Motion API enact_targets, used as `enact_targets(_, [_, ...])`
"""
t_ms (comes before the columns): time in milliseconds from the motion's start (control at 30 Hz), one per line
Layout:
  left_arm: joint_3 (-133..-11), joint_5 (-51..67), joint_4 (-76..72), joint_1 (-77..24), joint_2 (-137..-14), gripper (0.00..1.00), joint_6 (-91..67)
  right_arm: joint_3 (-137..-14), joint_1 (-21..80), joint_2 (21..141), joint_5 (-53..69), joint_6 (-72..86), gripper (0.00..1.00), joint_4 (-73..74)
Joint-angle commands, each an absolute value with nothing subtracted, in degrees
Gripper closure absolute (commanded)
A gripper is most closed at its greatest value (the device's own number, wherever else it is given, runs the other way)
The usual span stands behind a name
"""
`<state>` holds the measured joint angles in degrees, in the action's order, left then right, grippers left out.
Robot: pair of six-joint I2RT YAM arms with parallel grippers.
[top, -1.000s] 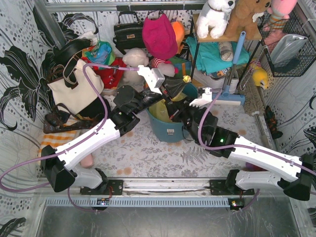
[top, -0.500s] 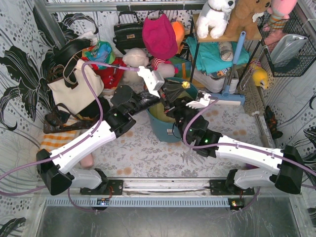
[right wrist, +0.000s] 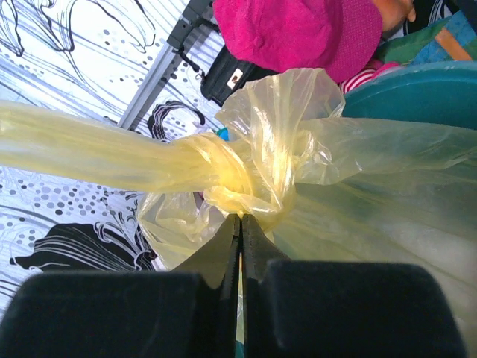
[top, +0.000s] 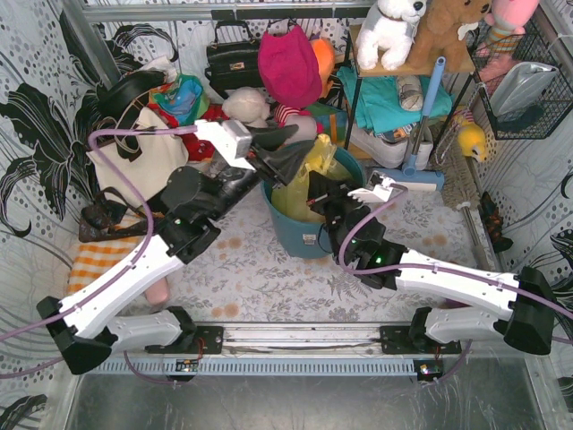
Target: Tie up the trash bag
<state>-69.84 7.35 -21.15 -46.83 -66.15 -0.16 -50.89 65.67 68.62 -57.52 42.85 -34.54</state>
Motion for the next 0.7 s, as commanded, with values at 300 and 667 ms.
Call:
enact_targets(300, [-70.17, -4.84, -2.19, -41.51, -65.49, 0.42, -15.39, -50.00, 65.95, 66.23, -53.69, 42.06, 1.00, -35.23])
enact_targets(667, [-67.43, 10.16, -0.06, -32.74, -68.59, 0.41, -22.85, -50.54, 65.95, 68.25, -47.29, 46.78, 1.00, -34.47])
